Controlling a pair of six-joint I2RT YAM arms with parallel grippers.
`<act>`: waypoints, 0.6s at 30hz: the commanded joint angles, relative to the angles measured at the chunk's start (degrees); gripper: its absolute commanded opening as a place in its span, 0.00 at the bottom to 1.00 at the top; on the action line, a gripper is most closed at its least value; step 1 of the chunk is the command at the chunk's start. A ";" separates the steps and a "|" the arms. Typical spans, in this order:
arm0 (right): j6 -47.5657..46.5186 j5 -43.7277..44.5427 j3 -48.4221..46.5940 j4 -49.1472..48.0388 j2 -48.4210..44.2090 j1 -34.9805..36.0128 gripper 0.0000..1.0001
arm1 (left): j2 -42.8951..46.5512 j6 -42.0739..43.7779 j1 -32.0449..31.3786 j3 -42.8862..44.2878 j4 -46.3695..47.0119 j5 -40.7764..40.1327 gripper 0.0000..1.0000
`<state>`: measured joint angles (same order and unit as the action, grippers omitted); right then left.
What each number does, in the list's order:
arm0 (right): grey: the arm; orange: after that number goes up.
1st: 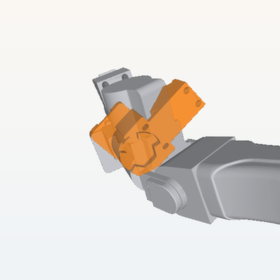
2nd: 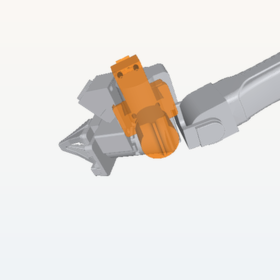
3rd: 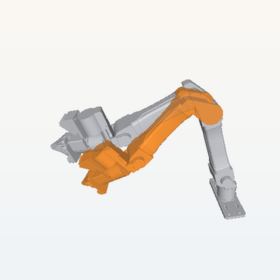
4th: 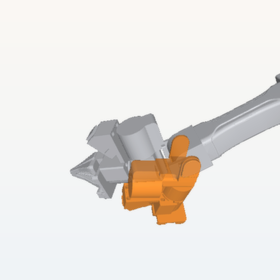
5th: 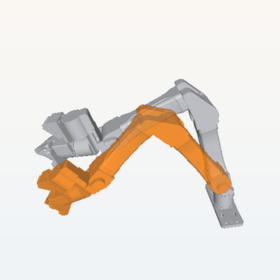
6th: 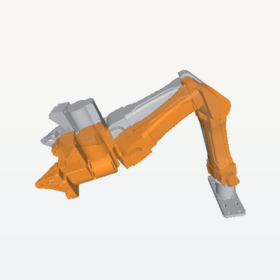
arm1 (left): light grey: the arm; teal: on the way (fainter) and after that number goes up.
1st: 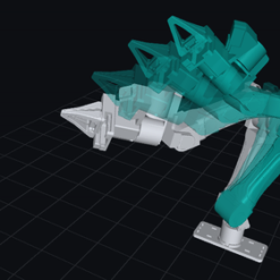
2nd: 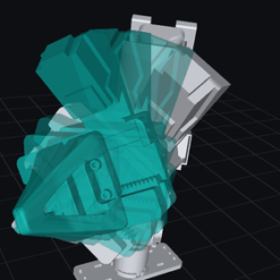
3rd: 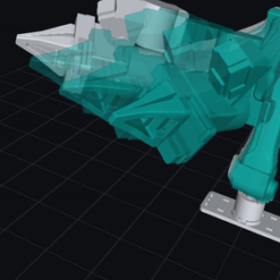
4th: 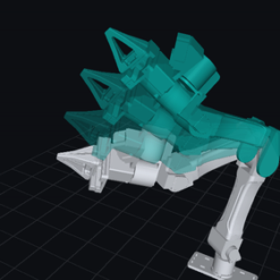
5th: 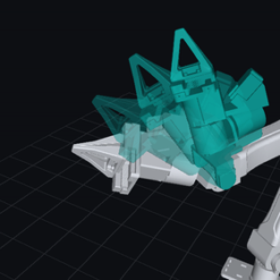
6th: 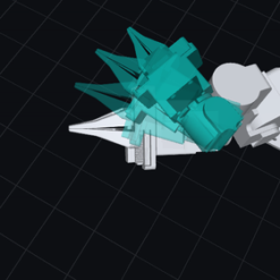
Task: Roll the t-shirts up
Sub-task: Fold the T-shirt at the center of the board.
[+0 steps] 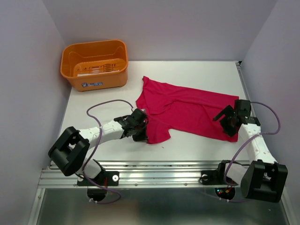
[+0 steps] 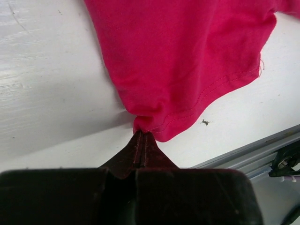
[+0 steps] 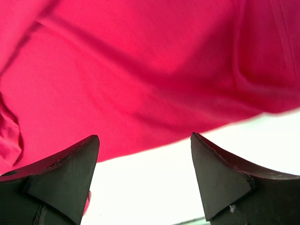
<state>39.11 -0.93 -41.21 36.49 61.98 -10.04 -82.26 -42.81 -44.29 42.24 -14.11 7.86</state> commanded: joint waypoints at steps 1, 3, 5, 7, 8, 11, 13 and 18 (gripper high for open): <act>6.41 -0.57 2.27 4.72 -2.91 0.11 0.83 | 4.47 0.79 -0.27 2.06 -2.59 -2.41 0.00; 8.17 2.14 2.80 6.74 -4.05 0.11 0.84 | 5.44 0.88 -0.27 2.06 -3.46 -3.02 0.08; 10.01 5.04 2.80 8.24 -4.67 0.11 0.84 | 5.71 1.32 -0.27 1.80 -4.35 -3.20 0.26; 10.54 5.59 2.89 9.47 -5.11 0.11 0.84 | 5.53 1.67 -0.27 1.27 -4.70 -3.38 0.58; 11.33 5.85 2.80 10.09 -5.20 0.11 0.84 | 5.36 2.02 -0.27 1.01 -4.53 -3.38 0.64; 12.39 6.64 2.98 11.67 -5.29 0.11 0.84 | 4.83 1.94 -0.27 -0.05 -4.18 -3.38 0.67; 12.74 7.61 2.98 12.55 -5.37 0.11 0.85 | 4.65 1.94 -0.27 -0.75 -4.43 -3.99 0.67; 13.97 10.94 2.80 15.10 -5.46 0.11 0.85 | 4.04 1.76 -0.27 -1.98 -2.77 -4.35 0.63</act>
<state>50.85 5.48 -38.30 48.31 57.60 -10.04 -78.15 -41.82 -44.29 41.58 -17.45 4.49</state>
